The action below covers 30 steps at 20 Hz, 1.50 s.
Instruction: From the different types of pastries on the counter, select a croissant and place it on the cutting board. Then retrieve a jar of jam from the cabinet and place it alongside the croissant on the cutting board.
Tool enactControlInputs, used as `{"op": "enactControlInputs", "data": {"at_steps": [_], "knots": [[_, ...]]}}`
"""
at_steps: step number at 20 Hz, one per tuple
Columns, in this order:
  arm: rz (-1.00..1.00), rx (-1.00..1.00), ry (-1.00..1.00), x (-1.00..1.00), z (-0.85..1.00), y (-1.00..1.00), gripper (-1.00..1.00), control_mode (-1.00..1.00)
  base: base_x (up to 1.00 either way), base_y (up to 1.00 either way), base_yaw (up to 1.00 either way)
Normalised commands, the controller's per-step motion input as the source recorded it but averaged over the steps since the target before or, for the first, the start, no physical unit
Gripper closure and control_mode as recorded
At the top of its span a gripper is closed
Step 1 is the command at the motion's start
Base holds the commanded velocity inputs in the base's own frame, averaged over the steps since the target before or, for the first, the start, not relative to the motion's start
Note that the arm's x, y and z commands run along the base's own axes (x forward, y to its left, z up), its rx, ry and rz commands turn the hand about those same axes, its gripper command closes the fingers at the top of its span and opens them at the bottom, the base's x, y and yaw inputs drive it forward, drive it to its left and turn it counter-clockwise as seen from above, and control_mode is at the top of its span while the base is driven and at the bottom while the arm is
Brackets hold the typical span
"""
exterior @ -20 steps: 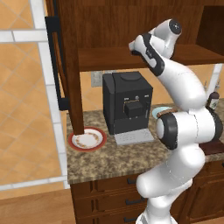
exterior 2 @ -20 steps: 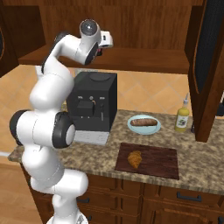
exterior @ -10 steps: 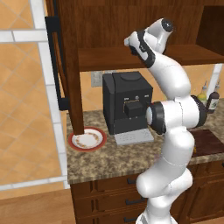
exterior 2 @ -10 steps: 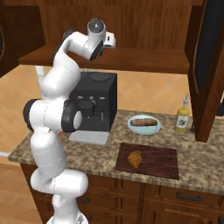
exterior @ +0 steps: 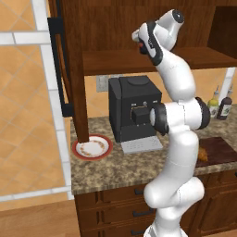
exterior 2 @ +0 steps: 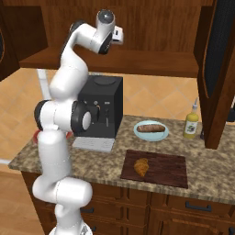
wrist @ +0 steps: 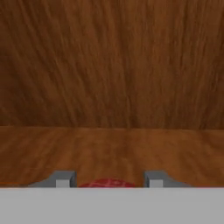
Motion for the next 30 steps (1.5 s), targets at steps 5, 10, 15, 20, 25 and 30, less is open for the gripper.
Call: {"op": "enactControlInputs", "data": {"at_steps": [5,10,15,20,25,30], "knots": [[0.01,-0.01,-0.42,-0.73,-0.26,-0.04,1.0,-1.0,0.0,0.0,0.0],[0.01,-0.02,-0.58,-1.0,0.02,-0.04,1.0,-1.0,0.0,0.0,0.0],[-0.03,0.03,-0.16,-1.0,0.49,-0.19,1.0,-1.0,0.0,0.0,0.0],[-0.13,0.16,0.0,-1.0,0.51,-0.4,1.0,-1.0,0.0,0.0,0.0],[-0.16,0.14,0.0,-0.97,0.21,-0.34,1.0,-1.0,0.0,0.0,0.0],[-0.15,0.06,0.0,-0.98,-0.02,-0.28,1.0,-1.0,0.0,0.0,0.0]]}}
